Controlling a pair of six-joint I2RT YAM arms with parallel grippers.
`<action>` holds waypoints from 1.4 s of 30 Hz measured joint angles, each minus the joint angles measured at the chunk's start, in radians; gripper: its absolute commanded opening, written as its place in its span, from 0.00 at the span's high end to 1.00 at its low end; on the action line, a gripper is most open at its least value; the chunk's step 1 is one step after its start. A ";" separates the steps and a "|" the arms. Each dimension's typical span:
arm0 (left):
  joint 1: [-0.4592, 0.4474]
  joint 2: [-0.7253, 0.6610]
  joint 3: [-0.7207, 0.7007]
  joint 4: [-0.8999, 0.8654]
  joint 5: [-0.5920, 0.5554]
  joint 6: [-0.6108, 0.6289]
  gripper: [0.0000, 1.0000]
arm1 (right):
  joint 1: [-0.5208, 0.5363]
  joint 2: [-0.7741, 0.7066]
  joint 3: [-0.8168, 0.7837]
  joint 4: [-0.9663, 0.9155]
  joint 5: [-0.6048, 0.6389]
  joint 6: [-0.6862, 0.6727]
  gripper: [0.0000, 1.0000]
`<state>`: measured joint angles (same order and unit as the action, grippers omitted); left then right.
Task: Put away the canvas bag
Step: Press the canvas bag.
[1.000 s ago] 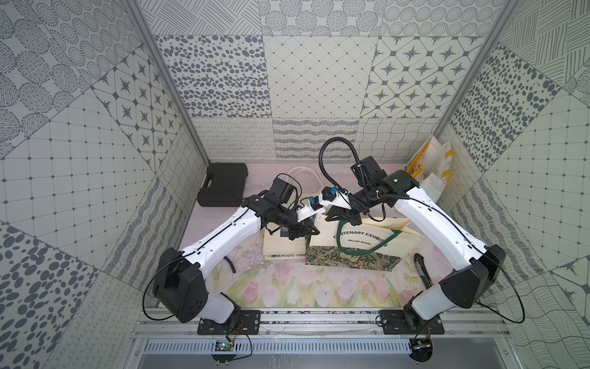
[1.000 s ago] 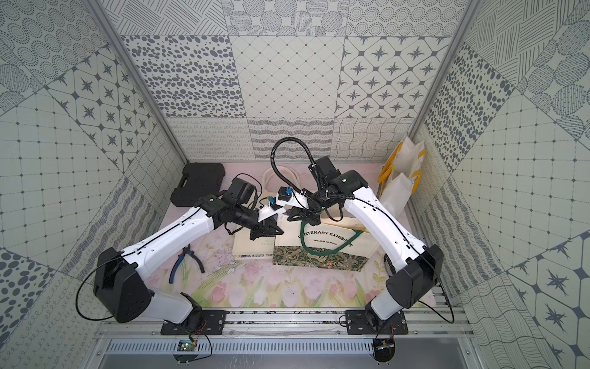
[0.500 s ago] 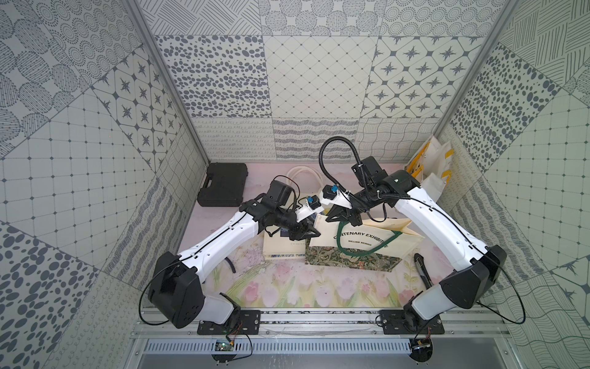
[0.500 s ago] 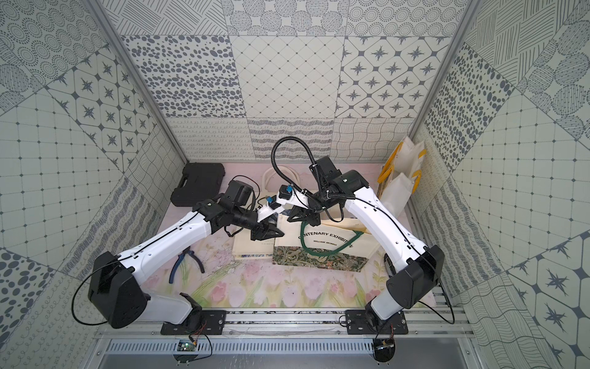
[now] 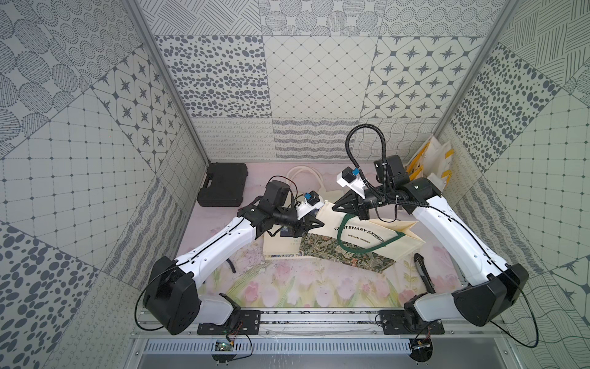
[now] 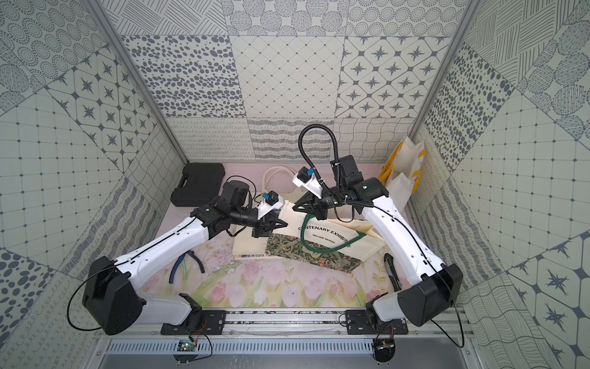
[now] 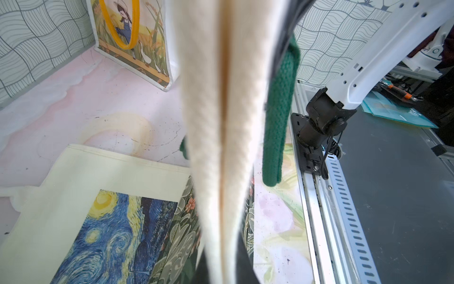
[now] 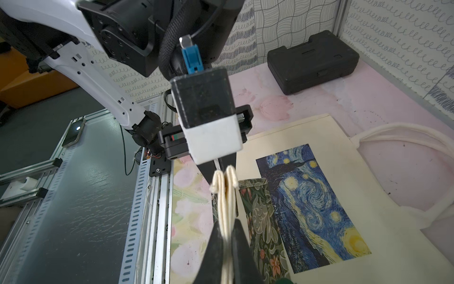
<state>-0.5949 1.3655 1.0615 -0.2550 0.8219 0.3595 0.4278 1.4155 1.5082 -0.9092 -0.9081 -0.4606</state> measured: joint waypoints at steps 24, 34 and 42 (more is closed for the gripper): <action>-0.014 -0.005 -0.031 0.058 -0.022 -0.037 0.62 | -0.090 -0.013 0.071 0.055 0.019 0.117 1.00; -0.019 -0.008 -0.058 0.045 -0.035 -0.041 1.00 | -0.126 -0.055 0.088 0.104 0.045 0.124 1.00; -0.020 -0.010 -0.072 0.031 -0.043 -0.048 1.00 | -0.133 -0.055 0.089 0.103 0.066 0.117 1.00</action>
<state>-0.6151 1.3556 0.9897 -0.2245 0.7788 0.3111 0.2951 1.3605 1.5970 -0.8062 -0.8421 -0.3435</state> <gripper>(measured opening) 0.117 0.086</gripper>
